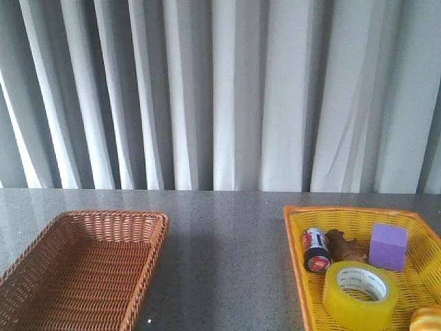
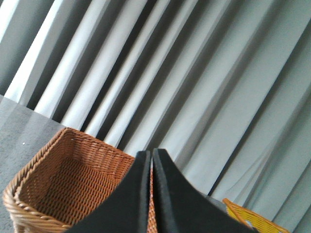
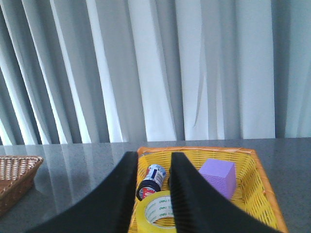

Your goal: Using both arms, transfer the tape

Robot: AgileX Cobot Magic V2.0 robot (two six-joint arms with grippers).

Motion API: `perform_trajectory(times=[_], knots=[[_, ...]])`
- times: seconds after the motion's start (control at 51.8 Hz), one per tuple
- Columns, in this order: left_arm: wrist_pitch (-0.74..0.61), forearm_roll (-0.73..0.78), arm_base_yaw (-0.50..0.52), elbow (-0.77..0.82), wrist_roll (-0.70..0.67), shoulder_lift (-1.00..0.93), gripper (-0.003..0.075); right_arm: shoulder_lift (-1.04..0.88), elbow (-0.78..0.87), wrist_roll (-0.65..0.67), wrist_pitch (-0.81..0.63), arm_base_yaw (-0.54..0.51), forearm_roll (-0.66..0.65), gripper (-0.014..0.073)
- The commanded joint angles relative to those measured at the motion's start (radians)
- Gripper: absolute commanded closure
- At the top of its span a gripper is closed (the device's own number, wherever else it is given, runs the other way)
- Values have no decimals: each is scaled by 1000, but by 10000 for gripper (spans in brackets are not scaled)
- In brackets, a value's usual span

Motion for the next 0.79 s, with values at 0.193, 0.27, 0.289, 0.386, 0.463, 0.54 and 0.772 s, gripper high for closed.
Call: perform_trajectory(times=[0.193,0.27,0.289,0.386,0.463,0.54,0.772], knots=[[82,-3,-4,-176,-9,-7,675,380,-274,-142,-58,-1,-2,46],[98,-3,-4,-195,-9,-7,664,478,-340,-165,-34,-1,-3,43],[102,-3,-4,-197,-9,-7,662,507,-361,-165,-19,-3,-3,44],[107,-3,-4,-199,-9,-7,660,651,-475,-163,99,-3,-3,44],[109,-3,-4,-199,-9,-7,657,755,-553,-156,199,-3,-21,44],[109,-3,-4,-199,-9,-7,655,865,-623,-135,268,-3,-58,44],[108,-3,-4,-199,-9,-7,650,1097,-732,54,329,-3,-292,48]])
